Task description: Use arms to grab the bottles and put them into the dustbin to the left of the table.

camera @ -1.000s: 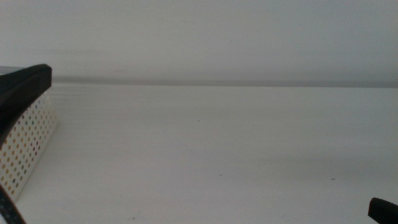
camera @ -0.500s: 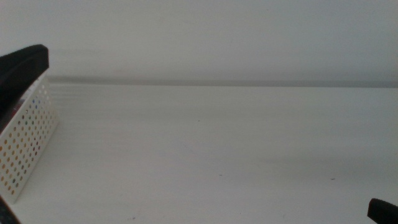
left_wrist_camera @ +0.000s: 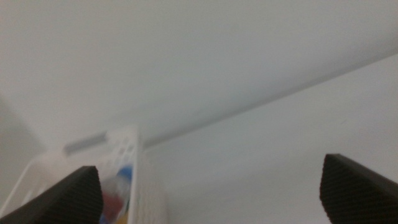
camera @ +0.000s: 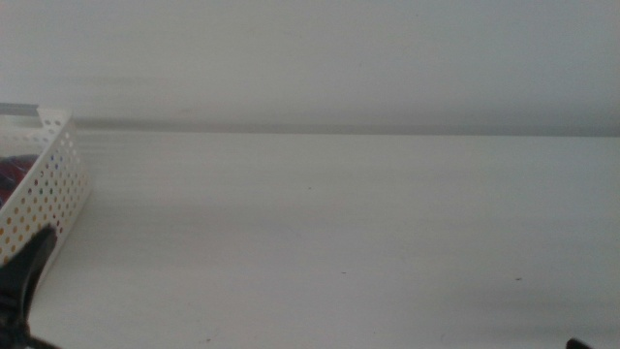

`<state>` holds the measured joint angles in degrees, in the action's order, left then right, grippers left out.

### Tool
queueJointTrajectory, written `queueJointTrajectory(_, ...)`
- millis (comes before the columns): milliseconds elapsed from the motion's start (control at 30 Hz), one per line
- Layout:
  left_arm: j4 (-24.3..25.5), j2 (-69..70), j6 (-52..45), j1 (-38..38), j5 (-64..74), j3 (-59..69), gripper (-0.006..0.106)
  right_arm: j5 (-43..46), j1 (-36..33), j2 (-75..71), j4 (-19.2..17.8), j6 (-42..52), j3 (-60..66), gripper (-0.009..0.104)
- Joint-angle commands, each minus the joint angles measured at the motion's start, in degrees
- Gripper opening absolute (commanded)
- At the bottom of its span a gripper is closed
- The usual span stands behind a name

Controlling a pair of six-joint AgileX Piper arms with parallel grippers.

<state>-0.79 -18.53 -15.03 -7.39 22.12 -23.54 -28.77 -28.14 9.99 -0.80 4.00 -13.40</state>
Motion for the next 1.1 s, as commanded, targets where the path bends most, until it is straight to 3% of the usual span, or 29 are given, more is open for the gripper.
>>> queueJointTrajectory(0,-0.14,4.18,0.06,2.94,-1.18,4.37,0.094,2.64,6.43,-3.0,-0.49,0.05,3.05,0.093)
queueJointTrajectory(133,-0.14,11.11,0.06,6.75,-3.09,11.99,0.094,5.73,16.21,-8.52,-0.49,0.21,7.59,0.093)
queueJointTrajectory(333,-0.39,19.11,0.06,9.88,-3.44,18.73,0.094,5.83,23.22,-12.12,-0.32,0.21,10.43,0.093)
queueJointTrajectory(600,-0.78,20.64,0.06,10.27,-13.68,25.85,0.094,13.53,23.54,-12.12,-0.72,0.21,15.46,0.093)
queueJointTrajectory(1067,-1.19,20.64,0.06,10.27,-10.66,25.68,0.094,14.77,23.54,-12.12,-1.47,0.31,15.64,0.093)
